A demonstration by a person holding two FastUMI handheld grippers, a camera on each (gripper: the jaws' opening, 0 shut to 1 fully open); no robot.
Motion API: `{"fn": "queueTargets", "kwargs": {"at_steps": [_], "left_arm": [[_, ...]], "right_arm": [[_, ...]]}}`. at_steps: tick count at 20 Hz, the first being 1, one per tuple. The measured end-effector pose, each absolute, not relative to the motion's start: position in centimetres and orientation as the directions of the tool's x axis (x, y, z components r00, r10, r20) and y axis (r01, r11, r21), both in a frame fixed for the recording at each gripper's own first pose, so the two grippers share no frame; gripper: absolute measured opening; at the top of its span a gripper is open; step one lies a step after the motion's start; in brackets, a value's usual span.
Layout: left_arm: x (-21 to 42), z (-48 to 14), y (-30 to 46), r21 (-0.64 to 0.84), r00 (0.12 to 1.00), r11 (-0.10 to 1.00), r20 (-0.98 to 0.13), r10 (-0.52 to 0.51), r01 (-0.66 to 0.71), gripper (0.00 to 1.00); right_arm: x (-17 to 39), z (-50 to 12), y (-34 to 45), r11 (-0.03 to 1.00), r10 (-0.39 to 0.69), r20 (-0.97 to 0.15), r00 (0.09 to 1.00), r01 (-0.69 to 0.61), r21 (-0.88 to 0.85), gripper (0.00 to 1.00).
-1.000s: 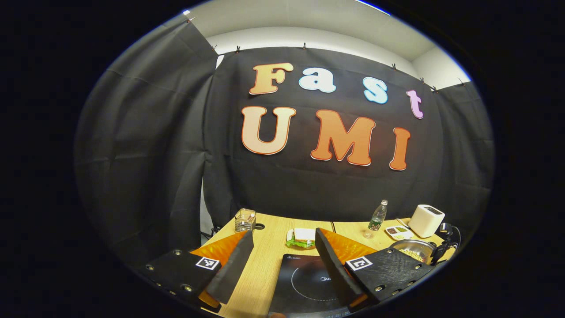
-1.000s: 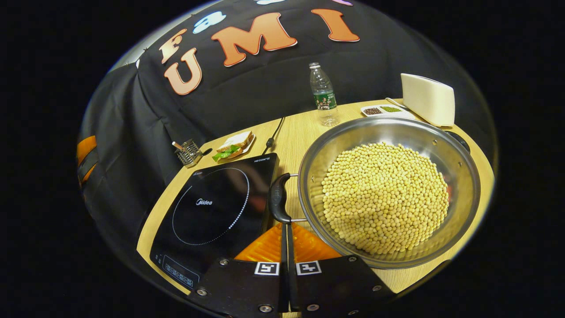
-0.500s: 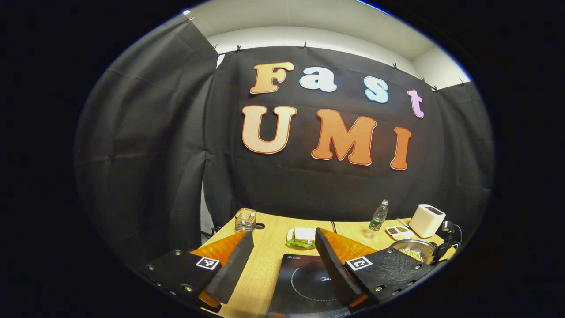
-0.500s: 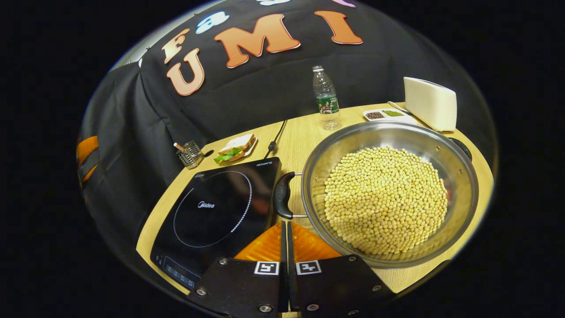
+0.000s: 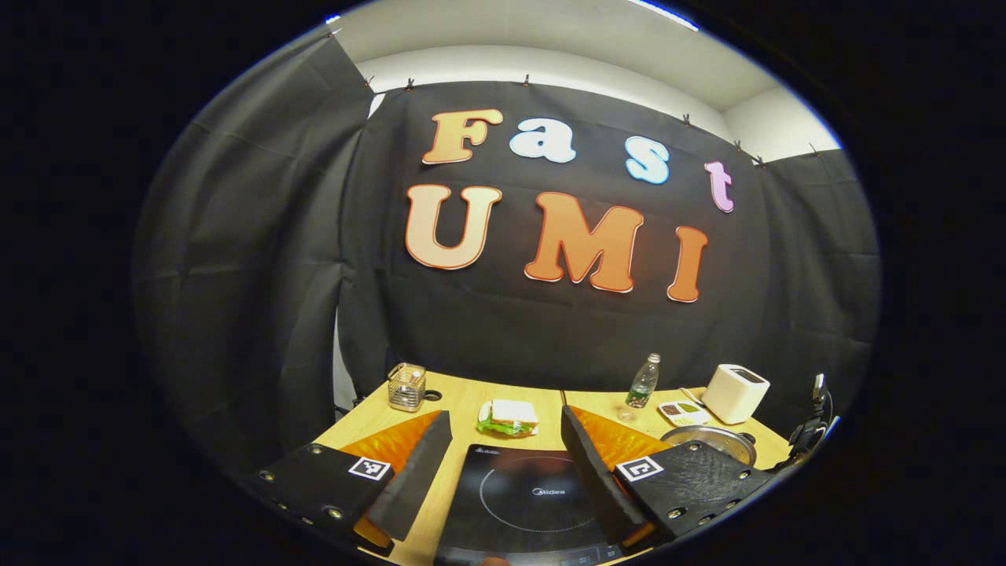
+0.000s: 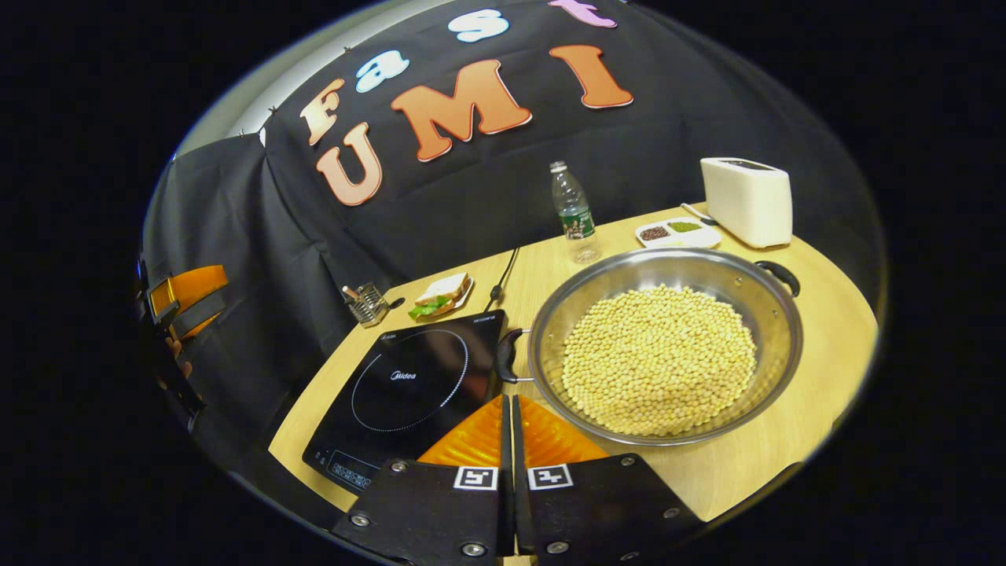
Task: First push the handle of the pot to place it horizontally, then grasp the pot with both hands and set it on the induction cooktop.
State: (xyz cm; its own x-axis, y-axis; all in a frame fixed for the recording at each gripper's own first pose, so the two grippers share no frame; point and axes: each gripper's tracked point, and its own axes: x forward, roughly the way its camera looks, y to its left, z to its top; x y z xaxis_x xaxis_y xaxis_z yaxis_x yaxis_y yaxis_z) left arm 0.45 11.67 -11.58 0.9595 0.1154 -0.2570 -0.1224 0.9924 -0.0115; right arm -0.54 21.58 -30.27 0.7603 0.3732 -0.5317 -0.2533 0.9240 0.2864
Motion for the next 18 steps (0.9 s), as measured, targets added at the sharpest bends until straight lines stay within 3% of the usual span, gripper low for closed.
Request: {"fn": "queueTargets", "kwargs": {"at_steps": [5, 6, 9, 10, 13, 14, 18], "left_arm": [[0.7, -11.5, 6.2, -0.016, 0.968, 0.999, -0.248, 0.044, -0.050, 0.89], [0.8, -12.0, 4.9, -0.016, 0.967, 0.999, -0.252, 0.029, -0.034, 0.89], [1.5, -13.1, 0.6, -0.026, 0.963, 0.999, -0.269, -0.030, 0.024, 0.88], [1.8, -13.6, -1.0, -0.029, 0.961, 0.999, -0.273, -0.049, 0.043, 0.88], [2.7, -15.6, -5.6, -0.051, 0.950, 0.994, -0.293, -0.106, 0.095, 0.89], [3.0, -16.5, -6.9, -0.061, 0.945, 0.992, -0.304, -0.121, 0.107, 0.89], [4.4, -20.2, -11.6, -0.075, 0.927, 0.987, -0.340, -0.157, 0.140, 0.88]], "right_arm": [[-0.3, -28.8, 16.3, 0.946, 0.299, -0.487, 0.820, -0.189, 0.263, 0.00], [-0.2, -28.8, 15.2, 0.949, 0.286, -0.482, 0.828, -0.175, 0.262, 0.05], [0.0, -28.3, 11.4, 0.961, 0.235, -0.464, 0.854, -0.132, 0.244, 0.24], [0.1, -28.2, 10.2, 0.964, 0.217, -0.459, 0.861, -0.117, 0.237, 0.35], [0.8, -27.7, 5.9, 0.974, 0.158, -0.447, 0.880, -0.065, 0.217, 0.54], [1.0, -27.4, 4.2, 0.976, 0.134, -0.442, 0.887, -0.042, 0.211, 0.67], [2.4, -26.2, -2.4, 0.981, 0.031, -0.417, 0.908, 0.051, 0.185, 0.95]]}}
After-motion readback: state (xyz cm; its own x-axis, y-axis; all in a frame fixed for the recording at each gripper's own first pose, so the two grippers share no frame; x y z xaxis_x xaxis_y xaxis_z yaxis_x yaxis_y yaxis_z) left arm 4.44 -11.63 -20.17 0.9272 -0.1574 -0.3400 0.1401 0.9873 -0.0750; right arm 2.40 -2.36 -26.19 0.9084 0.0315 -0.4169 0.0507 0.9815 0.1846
